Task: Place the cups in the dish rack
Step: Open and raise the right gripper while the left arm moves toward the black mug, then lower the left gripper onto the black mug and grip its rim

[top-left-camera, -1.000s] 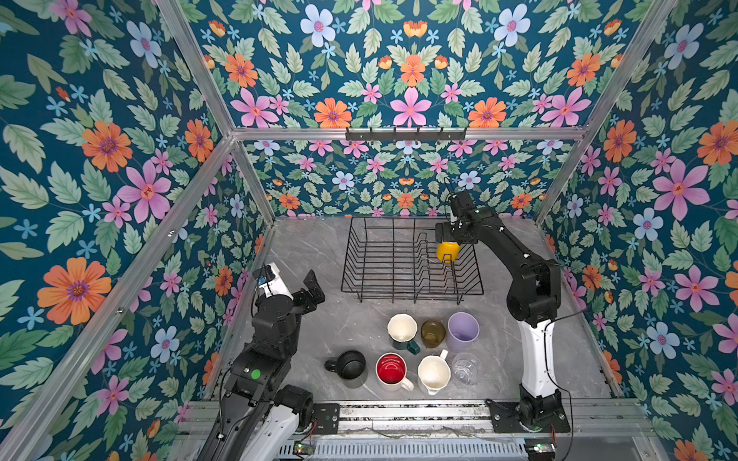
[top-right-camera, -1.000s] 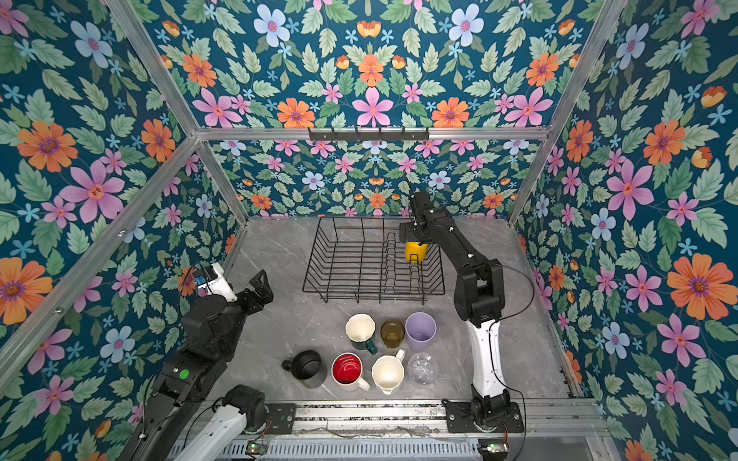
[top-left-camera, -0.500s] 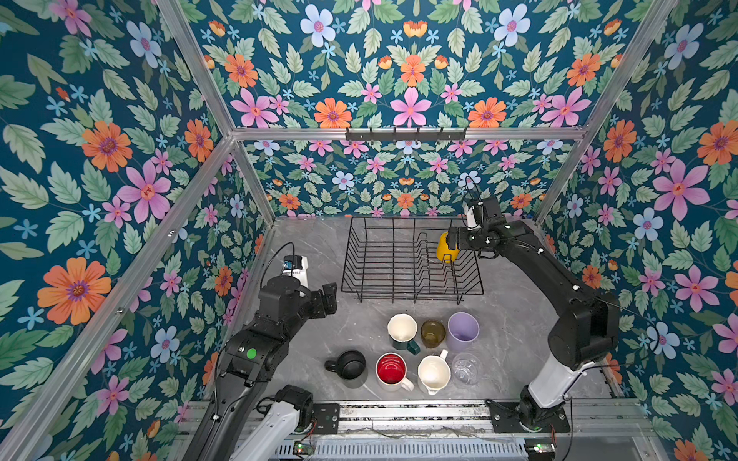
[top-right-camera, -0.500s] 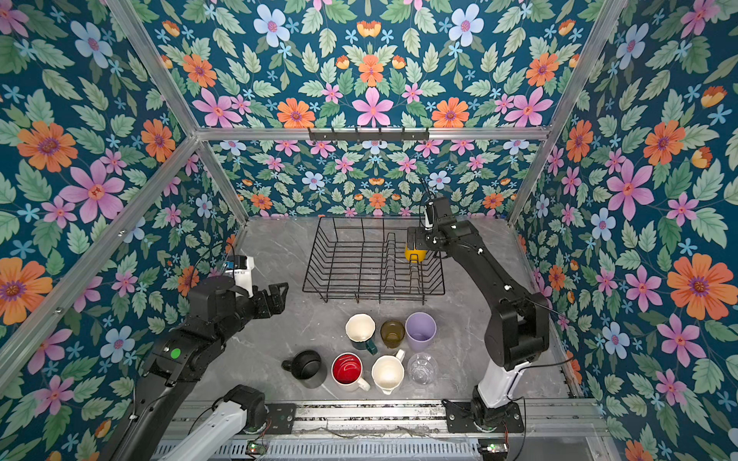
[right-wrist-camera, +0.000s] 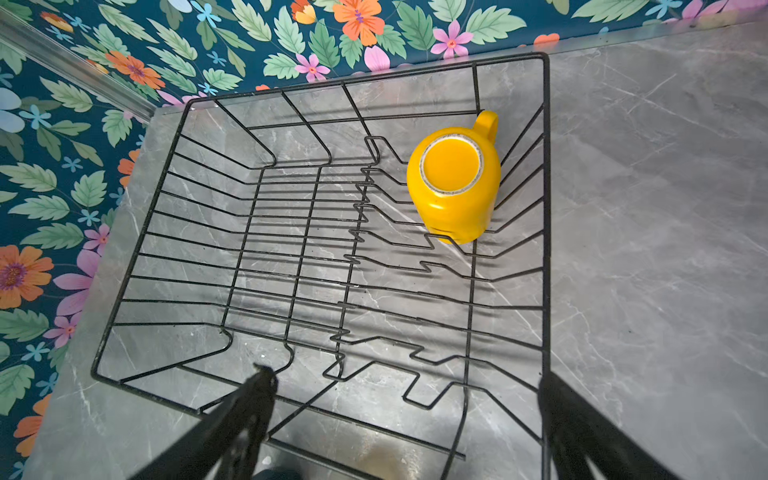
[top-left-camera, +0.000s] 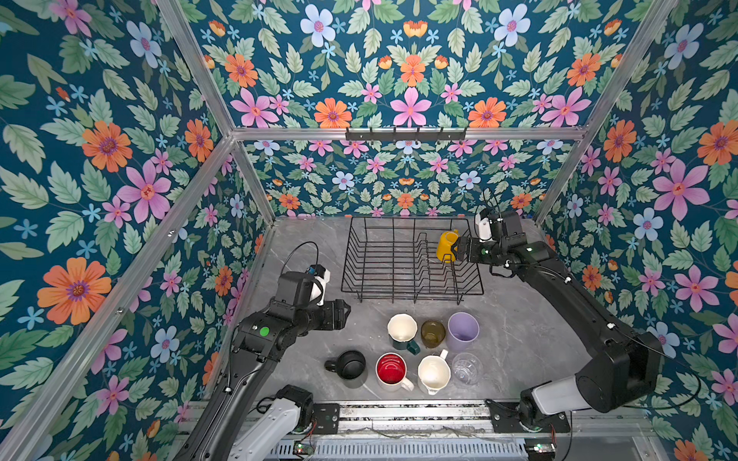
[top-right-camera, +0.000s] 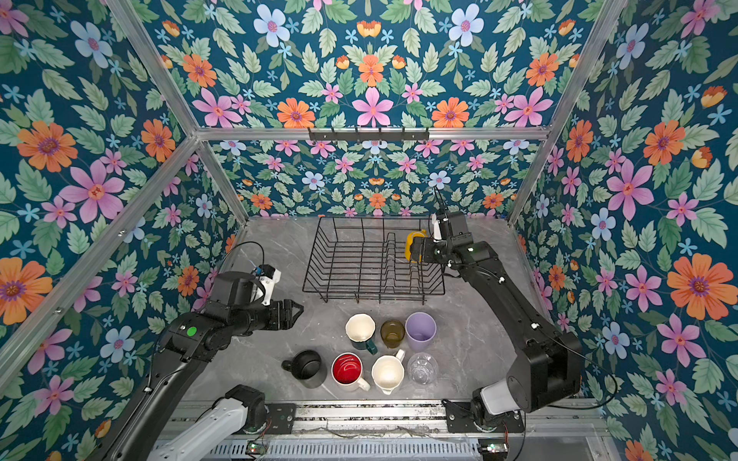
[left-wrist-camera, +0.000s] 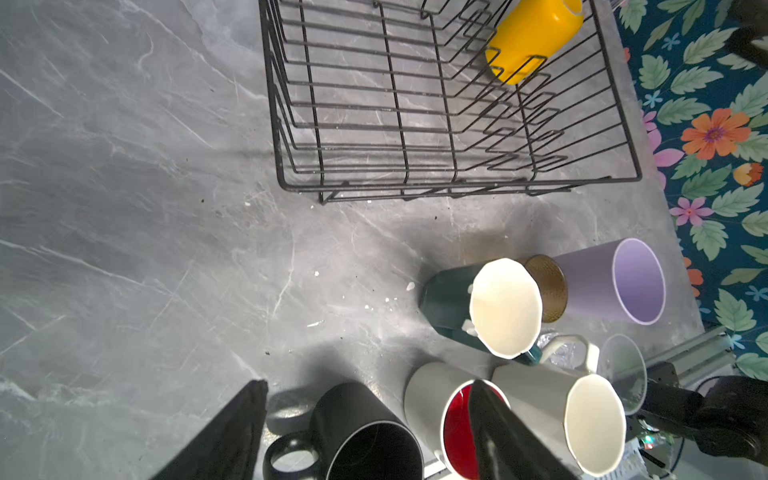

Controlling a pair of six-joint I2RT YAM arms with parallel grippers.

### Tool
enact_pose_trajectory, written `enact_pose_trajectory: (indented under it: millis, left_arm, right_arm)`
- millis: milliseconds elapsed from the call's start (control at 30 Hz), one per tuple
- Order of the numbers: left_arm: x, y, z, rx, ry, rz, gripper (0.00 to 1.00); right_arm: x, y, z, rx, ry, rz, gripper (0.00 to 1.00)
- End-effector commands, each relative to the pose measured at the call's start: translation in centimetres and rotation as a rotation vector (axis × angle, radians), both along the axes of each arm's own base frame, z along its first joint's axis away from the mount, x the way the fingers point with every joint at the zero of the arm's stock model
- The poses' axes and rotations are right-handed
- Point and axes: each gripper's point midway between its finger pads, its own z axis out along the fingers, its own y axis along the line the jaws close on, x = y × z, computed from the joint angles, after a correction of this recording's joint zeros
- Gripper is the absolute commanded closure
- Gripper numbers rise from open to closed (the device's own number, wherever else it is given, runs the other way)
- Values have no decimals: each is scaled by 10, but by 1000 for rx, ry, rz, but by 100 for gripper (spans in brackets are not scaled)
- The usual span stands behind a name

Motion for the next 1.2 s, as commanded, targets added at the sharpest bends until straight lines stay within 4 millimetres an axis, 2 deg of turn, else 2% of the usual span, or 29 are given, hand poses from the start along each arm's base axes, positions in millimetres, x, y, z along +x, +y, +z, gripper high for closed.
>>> enact_pose_trajectory:
  millis: [0,100,233,400,600,833,1167]
  left_arm:
    - [-16,0,-12,14,73,-29,24]
    - [-22,0,-20,25,107,-38,26]
    - [-32,-9,-31,3,151,-81,28]
    - [-42,-13,-47,57,197,-106,30]
    - [-46,-10,-56,164,216,-117,34]
    - [-57,-14,-76,298,259,-167,40]
    - [-60,-12,-89,372,286,-158,43]
  right_arm:
    - [0,2,8,29,-31,-2,1]
    - [-3,4,6,43,-28,2,1]
    - [-5,3,6,52,-29,-1,1]
    - [-9,3,7,61,-34,-2,1]
    - [-15,1,10,73,-41,-5,1]
    - [-29,-5,13,68,-46,-17,1]
    - [-47,-13,30,87,-97,-34,1]
